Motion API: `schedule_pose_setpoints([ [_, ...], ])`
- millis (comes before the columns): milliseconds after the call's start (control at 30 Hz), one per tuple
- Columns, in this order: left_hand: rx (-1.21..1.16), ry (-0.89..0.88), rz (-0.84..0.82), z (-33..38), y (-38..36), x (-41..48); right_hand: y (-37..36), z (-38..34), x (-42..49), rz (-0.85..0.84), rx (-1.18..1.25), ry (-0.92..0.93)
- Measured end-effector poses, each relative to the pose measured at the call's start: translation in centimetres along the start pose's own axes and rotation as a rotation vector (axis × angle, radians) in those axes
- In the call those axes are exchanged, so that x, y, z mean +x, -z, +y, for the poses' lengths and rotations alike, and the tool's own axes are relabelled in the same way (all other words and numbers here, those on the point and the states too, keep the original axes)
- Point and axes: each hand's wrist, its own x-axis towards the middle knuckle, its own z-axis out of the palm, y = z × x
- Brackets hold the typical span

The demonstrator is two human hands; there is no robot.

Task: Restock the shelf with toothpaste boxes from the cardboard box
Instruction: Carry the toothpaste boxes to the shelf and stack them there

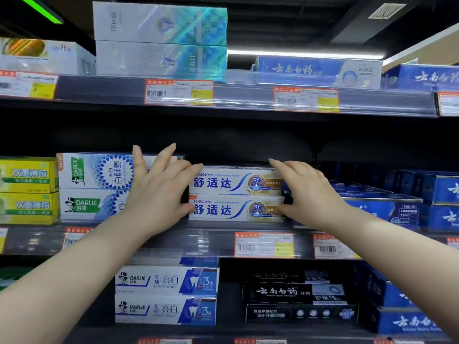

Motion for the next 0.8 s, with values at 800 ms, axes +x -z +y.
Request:
schedule_pose_setpoints([
  [800, 0.001, 0.016, 0.022, 0.49, 0.15, 0.0, 0.38, -0.26, -0.85, 0.018, 0.026, -0.07],
])
